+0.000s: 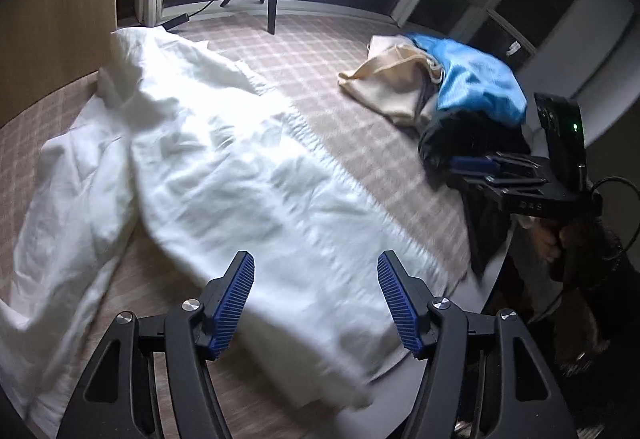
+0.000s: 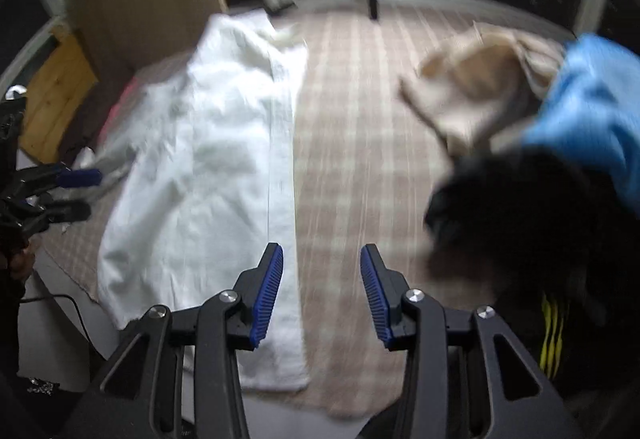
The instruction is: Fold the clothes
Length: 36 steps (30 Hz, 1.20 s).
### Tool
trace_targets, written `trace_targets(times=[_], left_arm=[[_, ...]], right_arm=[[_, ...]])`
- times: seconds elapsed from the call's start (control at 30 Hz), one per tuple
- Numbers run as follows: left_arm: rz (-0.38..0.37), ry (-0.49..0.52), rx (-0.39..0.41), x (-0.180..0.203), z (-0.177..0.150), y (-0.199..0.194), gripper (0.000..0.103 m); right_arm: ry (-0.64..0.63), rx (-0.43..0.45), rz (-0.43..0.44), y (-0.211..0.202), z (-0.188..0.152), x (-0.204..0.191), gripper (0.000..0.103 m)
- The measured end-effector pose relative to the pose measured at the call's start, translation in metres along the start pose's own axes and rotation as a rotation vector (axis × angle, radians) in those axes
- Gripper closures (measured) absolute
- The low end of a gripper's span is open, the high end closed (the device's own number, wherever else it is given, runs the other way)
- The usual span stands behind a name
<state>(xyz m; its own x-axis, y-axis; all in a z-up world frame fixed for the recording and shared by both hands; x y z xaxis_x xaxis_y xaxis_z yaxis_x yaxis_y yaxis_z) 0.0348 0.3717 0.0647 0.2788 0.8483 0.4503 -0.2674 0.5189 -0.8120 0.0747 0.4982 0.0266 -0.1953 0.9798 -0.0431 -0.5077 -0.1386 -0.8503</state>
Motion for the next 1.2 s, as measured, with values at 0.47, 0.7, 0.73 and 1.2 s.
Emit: trace_targets(times=[0.47, 0.7, 0.73, 1.2], left_arm=[[0.145, -0.250, -0.030, 0.048, -0.014, 0.116, 0.041], [0.154, -0.380, -0.012, 0.021, -0.023, 0.110, 0.041], [0.155, -0.396, -0.008, 0.018, -0.024, 0.108, 0.041], [0.149, -0.480, 0.003, 0.006, -0.033, 0.108, 0.041]], right_arm=[[-0.196, 0.071, 0.403, 0.153, 0.275, 0.004, 0.053], [-0.353, -0.058, 0.448, 0.215, 0.274, -0.044, 0.072], [-0.411, -0.063, 0.397, 0.215, 0.273, -0.045, 0.087], [-0.554, 0.043, 0.169, 0.177, 0.343, -0.054, 0.086]])
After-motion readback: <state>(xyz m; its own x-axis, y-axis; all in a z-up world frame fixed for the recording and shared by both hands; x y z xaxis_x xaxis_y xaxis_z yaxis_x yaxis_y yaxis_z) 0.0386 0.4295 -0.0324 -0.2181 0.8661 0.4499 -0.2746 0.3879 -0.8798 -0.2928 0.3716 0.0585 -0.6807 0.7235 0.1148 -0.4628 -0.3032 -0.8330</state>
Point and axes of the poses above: each gripper's, at about its wrist camera, not at the fingertips, and y roughly the way its jaws point, x to its right, z to its top, the point moved 10 cm from there along y, roughly the way its jaws point, and after that the axes turned 14 degrees about -y, right-handed, at the moved point
